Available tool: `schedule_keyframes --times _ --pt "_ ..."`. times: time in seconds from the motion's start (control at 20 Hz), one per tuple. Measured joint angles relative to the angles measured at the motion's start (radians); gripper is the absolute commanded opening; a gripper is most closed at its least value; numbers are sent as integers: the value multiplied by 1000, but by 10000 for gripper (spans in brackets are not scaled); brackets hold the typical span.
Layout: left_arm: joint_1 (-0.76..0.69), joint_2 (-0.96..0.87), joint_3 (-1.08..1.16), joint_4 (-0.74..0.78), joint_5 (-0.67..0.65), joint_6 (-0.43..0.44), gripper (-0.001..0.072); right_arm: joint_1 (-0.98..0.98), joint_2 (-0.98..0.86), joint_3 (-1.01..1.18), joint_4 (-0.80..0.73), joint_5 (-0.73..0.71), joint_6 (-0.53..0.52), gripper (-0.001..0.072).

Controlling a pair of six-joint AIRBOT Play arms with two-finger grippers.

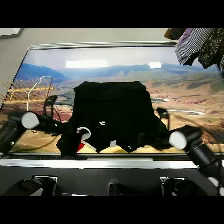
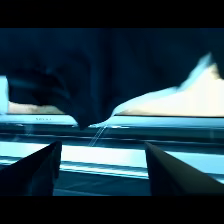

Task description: Fold the clothes and pants, and hang the long-sleeved shirts on hangers.

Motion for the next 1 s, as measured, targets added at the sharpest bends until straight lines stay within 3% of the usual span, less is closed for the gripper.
schedule_keyframes --times 0.2,0.45,0.5,0.6,0.65,0.7,1.0 --pt "-175 14 -36 99 38 -3 621 138 -68 -71 -64 -143 133 591" --pt "-311 17 -47 144 105 -13 621 178 -186 -90 -64 -263 150 570" --pt "-325 17 -49 146 119 -19 621 180 -207 -92 -58 -278 150 485" --pt "-342 17 -53 151 145 -24 621 184 -245 -93 -55 -295 150 174" --pt "-347 14 -54 153 156 -28 621 185 -258 -93 -55 -299 150 87" --pt "-351 8 -55 153 167 -31 621 185 -268 -93 -56 -299 150 43" --pt "-382 -69 -57 107 189 -47 621 186 -288 -23 -104 -182 150 42"
